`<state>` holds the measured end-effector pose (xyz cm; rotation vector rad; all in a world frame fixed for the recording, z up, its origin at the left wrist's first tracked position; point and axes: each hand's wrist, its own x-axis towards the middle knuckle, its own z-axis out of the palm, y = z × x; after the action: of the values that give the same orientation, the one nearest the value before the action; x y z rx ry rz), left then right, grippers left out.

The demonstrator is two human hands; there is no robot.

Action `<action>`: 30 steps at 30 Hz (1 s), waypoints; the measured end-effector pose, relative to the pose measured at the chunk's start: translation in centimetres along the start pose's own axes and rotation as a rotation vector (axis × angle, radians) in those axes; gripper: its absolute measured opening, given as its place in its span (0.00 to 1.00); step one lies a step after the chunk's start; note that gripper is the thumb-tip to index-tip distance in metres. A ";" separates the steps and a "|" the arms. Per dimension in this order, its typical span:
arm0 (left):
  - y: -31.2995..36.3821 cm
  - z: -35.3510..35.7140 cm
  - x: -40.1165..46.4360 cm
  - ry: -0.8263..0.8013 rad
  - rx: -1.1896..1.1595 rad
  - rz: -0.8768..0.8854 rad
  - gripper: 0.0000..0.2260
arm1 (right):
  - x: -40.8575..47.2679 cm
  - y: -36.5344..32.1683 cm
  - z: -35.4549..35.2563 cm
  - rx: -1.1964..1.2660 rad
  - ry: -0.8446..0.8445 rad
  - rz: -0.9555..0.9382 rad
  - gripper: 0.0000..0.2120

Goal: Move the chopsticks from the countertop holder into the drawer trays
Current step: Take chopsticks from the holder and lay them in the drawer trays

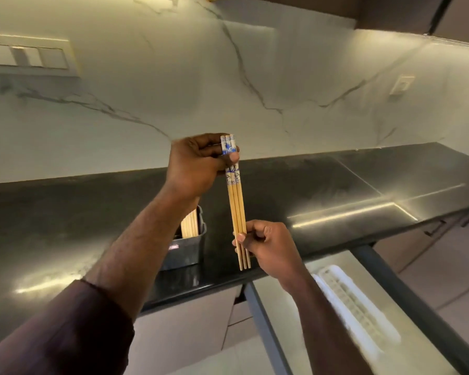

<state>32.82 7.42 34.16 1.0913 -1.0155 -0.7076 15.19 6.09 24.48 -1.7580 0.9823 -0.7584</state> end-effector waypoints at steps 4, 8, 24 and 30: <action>-2.4 6.8 -1.9 -0.040 -0.028 -0.078 0.13 | -3.1 3.5 -5.6 -0.060 0.054 0.058 0.05; -5.4 14.7 -3.9 -0.093 0.006 -0.124 0.12 | -6.3 7.7 -12.2 -0.167 0.121 0.122 0.07; -24.0 36.9 -9.0 -0.021 0.411 -0.246 0.23 | -9.4 28.0 -28.6 -0.550 0.113 0.423 0.10; -33.3 37.5 -11.5 -0.209 0.708 -0.188 0.26 | -9.1 34.8 -26.4 -0.576 0.085 0.529 0.08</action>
<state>-5.81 -7.63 3.63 1.7688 -1.4073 -0.6313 -20.91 -5.30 0.85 -1.8068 1.7597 -0.2150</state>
